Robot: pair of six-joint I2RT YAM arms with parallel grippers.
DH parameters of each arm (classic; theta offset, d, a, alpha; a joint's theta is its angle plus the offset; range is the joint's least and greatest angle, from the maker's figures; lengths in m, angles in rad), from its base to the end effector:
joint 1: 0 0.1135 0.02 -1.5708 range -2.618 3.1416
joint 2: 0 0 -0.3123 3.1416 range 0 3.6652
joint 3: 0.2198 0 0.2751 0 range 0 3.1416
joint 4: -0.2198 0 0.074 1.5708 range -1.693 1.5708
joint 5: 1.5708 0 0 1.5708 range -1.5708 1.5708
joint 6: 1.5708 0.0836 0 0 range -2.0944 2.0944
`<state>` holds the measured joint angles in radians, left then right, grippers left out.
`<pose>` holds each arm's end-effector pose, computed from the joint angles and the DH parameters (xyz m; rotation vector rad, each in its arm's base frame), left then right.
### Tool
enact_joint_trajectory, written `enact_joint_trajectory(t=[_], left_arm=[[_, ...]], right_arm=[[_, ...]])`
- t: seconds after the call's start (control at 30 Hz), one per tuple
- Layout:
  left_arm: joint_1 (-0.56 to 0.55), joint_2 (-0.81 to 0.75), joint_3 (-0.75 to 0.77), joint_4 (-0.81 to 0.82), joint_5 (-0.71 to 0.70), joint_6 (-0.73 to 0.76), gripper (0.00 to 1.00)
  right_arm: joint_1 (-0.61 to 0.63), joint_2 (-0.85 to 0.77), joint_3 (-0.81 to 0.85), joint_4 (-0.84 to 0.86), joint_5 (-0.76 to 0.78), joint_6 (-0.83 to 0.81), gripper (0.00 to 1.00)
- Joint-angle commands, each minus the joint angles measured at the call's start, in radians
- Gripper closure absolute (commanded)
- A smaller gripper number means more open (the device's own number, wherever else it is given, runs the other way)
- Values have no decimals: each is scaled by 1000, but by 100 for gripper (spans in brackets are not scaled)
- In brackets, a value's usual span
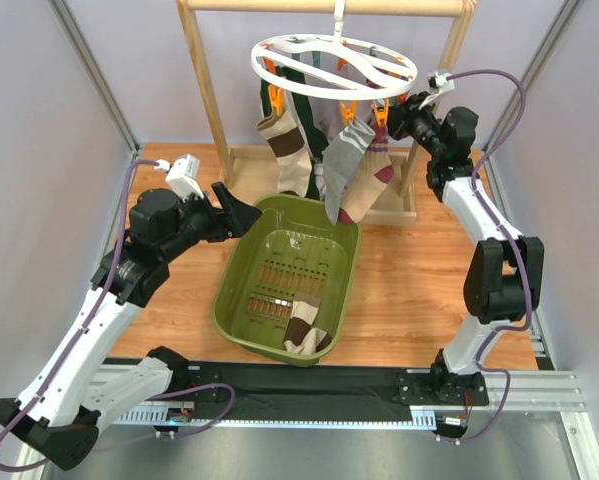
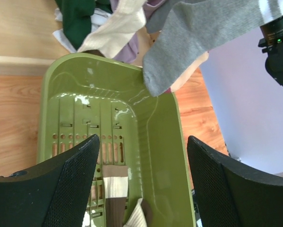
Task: Clip the socks to the hanger
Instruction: Rotate the hanger at the clothesline.
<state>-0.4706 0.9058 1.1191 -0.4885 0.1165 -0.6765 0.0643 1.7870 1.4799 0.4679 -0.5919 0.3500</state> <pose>0.1989 -0.1121 0.4320 -0.1143 1.9400 -0.8923 0.4985 0.0788 0.4175 -0.2962 1.4518 0.7534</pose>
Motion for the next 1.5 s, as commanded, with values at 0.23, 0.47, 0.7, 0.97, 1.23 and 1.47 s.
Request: enact_joint_trajectory(t=[0.23,0.47,0.7,0.97,1.23,1.47], left_arm=[[23,-7,-28,100,156,-86,18],[47,-93,-4,-5,160,-43,17],[49,-38,133,59,356,173,0],[46,37,13,423,394,279,0],[-109,182,15,485,120,465,0],[-125,356,191,303,-61,425,36]], right_arm=[[322,-424,-157,-210,200,-104,90],[686,-402,11,-382,464,-198,86],[730,-218,237,-575,537,-148,86],[726,-212,292,-670,472,-79,85],[710,-222,290,-692,468,76,84],[709,-280,234,-698,507,138,75]])
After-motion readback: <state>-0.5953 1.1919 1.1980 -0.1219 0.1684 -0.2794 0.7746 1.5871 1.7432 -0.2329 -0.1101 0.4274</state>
